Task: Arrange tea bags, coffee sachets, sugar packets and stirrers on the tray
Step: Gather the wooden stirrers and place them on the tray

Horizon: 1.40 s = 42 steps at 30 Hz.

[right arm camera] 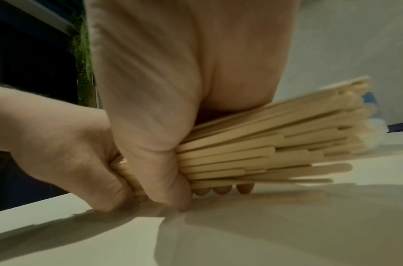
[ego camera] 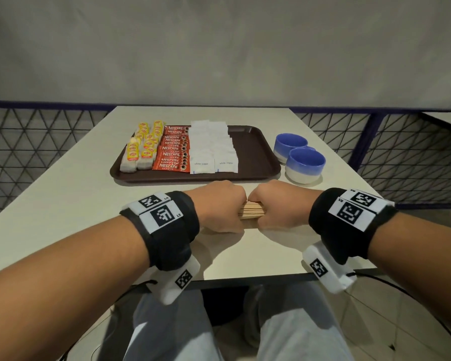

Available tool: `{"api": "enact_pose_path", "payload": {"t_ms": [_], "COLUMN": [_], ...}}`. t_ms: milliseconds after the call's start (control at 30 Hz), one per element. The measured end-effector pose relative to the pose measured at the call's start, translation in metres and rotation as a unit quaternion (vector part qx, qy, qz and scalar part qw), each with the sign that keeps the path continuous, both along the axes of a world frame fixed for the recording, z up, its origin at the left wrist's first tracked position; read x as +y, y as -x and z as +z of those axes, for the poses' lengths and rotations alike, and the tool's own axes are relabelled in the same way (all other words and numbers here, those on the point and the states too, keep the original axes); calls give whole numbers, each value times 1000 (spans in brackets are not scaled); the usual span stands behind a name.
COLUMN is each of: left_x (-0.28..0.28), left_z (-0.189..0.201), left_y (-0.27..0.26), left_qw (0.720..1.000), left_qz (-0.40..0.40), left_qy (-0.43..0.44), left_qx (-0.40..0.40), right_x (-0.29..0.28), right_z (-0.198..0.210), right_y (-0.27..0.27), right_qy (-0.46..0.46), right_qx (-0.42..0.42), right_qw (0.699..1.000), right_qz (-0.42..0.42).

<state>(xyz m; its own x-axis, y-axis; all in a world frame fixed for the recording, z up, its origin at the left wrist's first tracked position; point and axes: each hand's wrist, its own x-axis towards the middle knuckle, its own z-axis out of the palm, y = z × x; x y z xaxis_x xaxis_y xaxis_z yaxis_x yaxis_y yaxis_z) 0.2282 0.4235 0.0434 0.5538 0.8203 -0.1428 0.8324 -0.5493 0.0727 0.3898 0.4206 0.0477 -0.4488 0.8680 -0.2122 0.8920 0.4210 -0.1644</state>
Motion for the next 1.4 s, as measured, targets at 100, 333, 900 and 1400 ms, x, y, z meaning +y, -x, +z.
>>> {"api": "enact_pose_path", "payload": {"t_ms": [100,333,900,1400], "left_x": [-1,1,-4,-9], "left_z": [0,6,93,114], "left_y": [1,9,22,1], "left_qw": [1000,999,998,975], "left_qz": [-7,-3,-6,58], "left_qy": [-1,26,-38,-67], "left_qx": [-7,-27,47,-205], "right_x": [0,-4,-10,-19], "right_z": [1,-6,24,-12], "right_y": [1,4,23,68], "right_qy": [1,-33,20,67], "right_qx": [-3,-28,246,562], "right_qw": [1000,999,968,807], "right_qz": [0,24,-38,-166]}}
